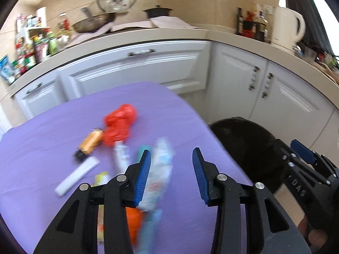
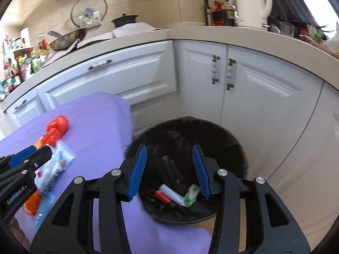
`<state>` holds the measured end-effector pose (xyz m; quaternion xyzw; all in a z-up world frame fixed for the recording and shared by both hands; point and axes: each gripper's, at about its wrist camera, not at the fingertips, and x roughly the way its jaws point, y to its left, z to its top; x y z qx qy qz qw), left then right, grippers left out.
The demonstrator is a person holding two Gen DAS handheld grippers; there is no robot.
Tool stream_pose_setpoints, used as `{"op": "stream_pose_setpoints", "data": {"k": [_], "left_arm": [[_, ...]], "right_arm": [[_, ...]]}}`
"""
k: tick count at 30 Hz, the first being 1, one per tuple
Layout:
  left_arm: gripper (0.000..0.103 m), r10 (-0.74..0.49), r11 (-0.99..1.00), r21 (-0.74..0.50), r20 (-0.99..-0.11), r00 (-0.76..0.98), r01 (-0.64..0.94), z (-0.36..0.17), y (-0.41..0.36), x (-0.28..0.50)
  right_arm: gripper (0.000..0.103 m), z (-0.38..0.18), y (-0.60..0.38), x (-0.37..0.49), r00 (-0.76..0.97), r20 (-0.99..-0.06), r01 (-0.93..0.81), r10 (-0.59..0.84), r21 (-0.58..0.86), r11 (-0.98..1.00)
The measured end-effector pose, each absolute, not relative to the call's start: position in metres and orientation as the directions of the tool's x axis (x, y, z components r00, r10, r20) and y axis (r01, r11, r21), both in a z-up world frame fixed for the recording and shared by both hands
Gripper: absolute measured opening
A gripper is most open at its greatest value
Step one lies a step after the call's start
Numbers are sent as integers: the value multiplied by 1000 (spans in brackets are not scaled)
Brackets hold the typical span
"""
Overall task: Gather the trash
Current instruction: 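Open both tools to drop the wrapper and cylinder into the bin, then grasp the blue tube with the right tool while the left tool grasps the yellow wrapper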
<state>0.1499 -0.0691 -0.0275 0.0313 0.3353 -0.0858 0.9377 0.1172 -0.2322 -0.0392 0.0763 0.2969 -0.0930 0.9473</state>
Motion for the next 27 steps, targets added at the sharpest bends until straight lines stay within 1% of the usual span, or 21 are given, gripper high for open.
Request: {"op": "stream_pose_setpoints", "data": {"k": [3, 14, 27], "left_arm": [[43, -95, 992, 9, -629, 771, 129, -26, -40, 145], [44, 27, 1000, 22, -645, 764, -17, -39, 49, 122], [44, 92, 994, 14, -642, 761, -108, -49, 107, 89]], "right_arm": [[44, -36, -213, 115, 809, -578, 195, -103, 99, 976], [44, -39, -144, 98, 799, -601, 95, -29, 78, 992], [44, -43, -84, 65, 794, -608, -4, 25, 36, 999]]}}
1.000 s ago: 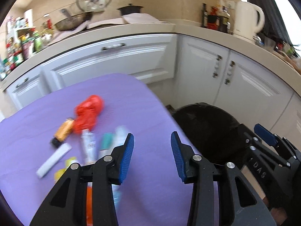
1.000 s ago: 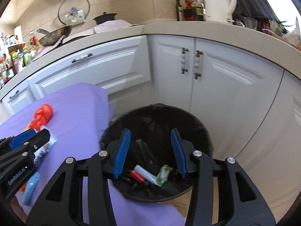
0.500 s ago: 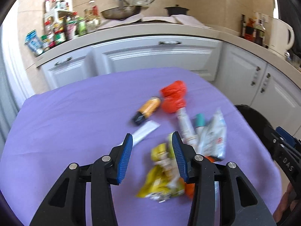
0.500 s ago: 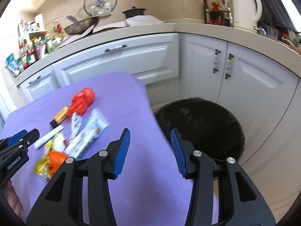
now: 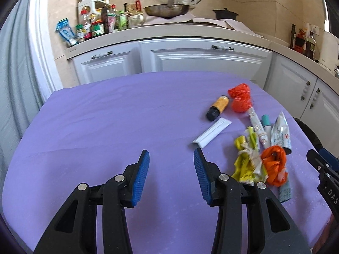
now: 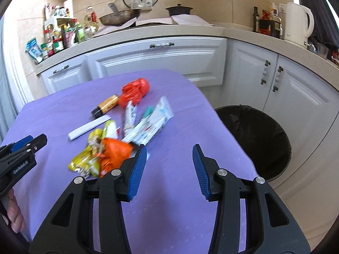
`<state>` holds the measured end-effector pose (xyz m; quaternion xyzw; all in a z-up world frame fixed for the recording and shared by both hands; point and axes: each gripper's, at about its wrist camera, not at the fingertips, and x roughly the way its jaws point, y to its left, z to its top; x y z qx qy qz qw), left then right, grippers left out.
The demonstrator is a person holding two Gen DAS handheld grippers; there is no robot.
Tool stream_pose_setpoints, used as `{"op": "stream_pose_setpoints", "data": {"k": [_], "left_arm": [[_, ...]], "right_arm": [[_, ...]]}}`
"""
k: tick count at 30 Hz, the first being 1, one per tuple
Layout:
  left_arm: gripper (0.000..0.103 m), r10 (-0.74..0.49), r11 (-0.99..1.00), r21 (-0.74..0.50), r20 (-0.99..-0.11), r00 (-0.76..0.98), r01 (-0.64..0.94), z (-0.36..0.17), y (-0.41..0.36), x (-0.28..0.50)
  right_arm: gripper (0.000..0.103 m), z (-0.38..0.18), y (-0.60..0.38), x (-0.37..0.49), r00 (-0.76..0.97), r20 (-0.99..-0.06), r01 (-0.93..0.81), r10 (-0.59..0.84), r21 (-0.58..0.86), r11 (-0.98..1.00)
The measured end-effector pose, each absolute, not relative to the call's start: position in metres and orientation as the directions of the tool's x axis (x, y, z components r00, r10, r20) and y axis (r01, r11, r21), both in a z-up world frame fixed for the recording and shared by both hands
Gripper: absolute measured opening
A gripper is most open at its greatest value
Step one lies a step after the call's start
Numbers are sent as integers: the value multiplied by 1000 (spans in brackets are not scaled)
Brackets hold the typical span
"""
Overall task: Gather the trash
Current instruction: 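Grasp the blue tube with the right tool while the left tool grasps the yellow wrapper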
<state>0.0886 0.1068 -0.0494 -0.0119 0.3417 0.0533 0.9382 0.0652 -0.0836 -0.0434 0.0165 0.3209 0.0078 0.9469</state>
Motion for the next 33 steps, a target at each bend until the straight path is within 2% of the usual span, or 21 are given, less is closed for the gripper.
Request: {"op": "stream_pose_setpoints", "data": {"k": [22, 23, 24, 29, 33], "left_arm": [[44, 116, 989, 5, -663, 739, -151, -66, 133, 73], [44, 110, 989, 3, -666, 738, -145, -67, 131, 73], [44, 106, 990, 2, -667, 737, -140, -67, 130, 74], [46, 76, 995, -2, -670, 739, -105, -67, 117, 75], [47, 51, 997, -11, -667, 743, -79, -64, 105, 76]], "right_arm": [[43, -76, -46, 60, 733, -677, -64, 60, 18, 998], [41, -76, -46, 60, 734, -677, -64, 61, 20, 998], [33, -76, -46, 61, 735, -676, -63, 60, 20, 998], [17, -77, -47, 63, 731, -679, -76, 66, 15, 997], [11, -76, -50, 62, 738, -672, -74, 62, 11, 997]]}}
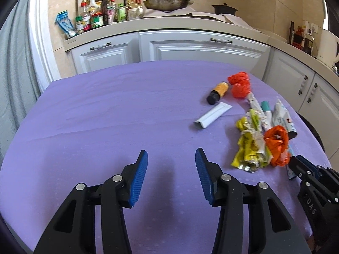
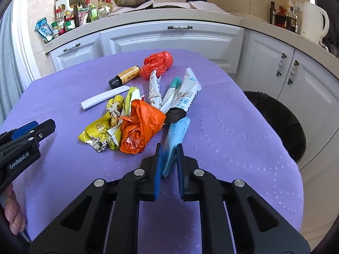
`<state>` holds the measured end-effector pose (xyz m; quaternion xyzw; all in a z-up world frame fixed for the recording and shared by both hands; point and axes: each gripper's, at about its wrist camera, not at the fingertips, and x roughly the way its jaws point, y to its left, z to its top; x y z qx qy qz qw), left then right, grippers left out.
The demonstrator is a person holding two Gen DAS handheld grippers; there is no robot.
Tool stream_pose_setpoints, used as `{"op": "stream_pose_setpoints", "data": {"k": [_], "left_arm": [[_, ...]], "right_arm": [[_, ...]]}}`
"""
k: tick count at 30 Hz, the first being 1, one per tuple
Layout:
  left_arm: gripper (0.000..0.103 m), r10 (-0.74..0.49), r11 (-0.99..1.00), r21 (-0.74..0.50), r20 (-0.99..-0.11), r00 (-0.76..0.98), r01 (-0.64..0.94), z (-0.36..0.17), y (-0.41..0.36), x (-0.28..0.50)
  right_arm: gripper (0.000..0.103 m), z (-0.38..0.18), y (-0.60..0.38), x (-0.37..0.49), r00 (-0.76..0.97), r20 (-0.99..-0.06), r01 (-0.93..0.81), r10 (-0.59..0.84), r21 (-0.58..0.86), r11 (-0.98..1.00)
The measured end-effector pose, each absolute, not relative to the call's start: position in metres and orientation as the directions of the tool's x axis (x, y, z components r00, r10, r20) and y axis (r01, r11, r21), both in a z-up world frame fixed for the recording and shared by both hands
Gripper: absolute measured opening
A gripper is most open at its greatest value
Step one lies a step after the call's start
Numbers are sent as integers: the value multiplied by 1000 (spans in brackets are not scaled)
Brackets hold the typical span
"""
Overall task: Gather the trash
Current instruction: 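Grasp the blue tube with the right tool while the left tool grasps the yellow wrapper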
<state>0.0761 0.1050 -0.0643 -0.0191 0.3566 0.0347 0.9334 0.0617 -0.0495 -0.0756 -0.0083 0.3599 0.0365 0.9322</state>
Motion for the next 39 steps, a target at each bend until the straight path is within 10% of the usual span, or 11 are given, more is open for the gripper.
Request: {"op": "stream_pose_setpoints", "data": {"k": [28, 39], "left_arm": [[50, -56, 998, -12, -689, 723, 66, -72, 38, 96], [11, -113, 993, -57, -704, 701, 102, -75, 39, 99]], "right_arm": [[7, -75, -125, 60, 766, -643, 69, -10, 66, 995], [7, -76, -129, 60, 766, -642, 71, -7, 73, 995]]}}
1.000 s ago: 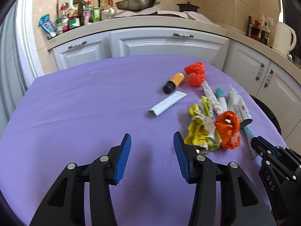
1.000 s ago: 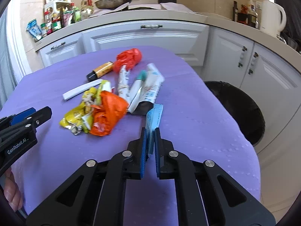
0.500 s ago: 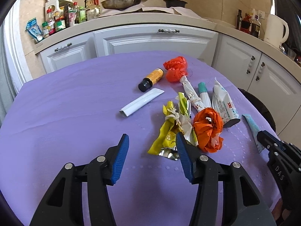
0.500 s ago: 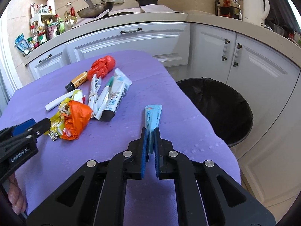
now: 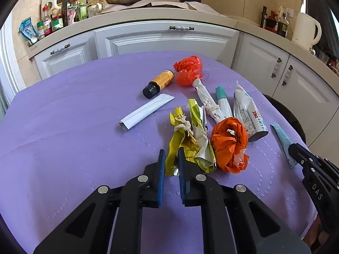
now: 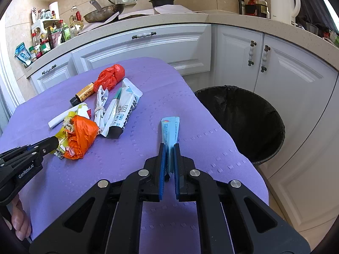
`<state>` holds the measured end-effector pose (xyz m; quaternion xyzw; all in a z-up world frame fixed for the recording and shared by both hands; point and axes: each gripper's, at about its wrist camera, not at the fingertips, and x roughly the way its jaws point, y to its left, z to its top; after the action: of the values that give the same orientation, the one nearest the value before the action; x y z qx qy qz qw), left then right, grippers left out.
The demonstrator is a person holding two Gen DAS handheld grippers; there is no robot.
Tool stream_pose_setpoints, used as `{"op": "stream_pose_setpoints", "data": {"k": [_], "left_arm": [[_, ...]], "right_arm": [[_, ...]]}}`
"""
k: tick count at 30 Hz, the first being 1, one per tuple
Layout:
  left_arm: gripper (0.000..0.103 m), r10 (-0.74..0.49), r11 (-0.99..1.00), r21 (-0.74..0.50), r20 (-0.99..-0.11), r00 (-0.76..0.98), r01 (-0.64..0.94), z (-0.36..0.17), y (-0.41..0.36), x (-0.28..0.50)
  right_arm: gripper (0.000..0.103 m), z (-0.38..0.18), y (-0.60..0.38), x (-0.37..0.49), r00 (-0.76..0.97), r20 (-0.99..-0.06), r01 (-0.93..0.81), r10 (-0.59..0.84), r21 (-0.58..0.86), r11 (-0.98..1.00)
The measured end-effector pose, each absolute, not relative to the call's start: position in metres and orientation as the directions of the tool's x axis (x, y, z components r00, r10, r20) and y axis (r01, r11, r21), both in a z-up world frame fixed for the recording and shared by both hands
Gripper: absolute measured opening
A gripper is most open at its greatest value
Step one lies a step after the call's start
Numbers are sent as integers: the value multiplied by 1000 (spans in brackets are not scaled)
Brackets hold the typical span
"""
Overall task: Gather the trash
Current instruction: 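Grasp the blue tube with the right tool while the left tool grasps the yellow wrapper, then carry the blue tube and yellow wrapper over the bin and release them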
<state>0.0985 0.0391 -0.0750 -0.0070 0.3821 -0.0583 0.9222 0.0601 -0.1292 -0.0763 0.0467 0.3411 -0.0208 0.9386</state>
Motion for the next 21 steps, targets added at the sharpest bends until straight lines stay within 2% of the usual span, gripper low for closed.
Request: {"op": "stream_pose_setpoints", "data": {"k": [9, 21], "left_arm": [[6, -105, 994, -49, -686, 720, 98, -68, 42, 94], [5, -88, 996, -54, -658, 748, 70, -53, 55, 88]], "right_arm": [[6, -74, -130, 60, 770, -638, 71, -8, 74, 995], [6, -65, -131, 58, 787, -616, 80, -24, 64, 995]]}}
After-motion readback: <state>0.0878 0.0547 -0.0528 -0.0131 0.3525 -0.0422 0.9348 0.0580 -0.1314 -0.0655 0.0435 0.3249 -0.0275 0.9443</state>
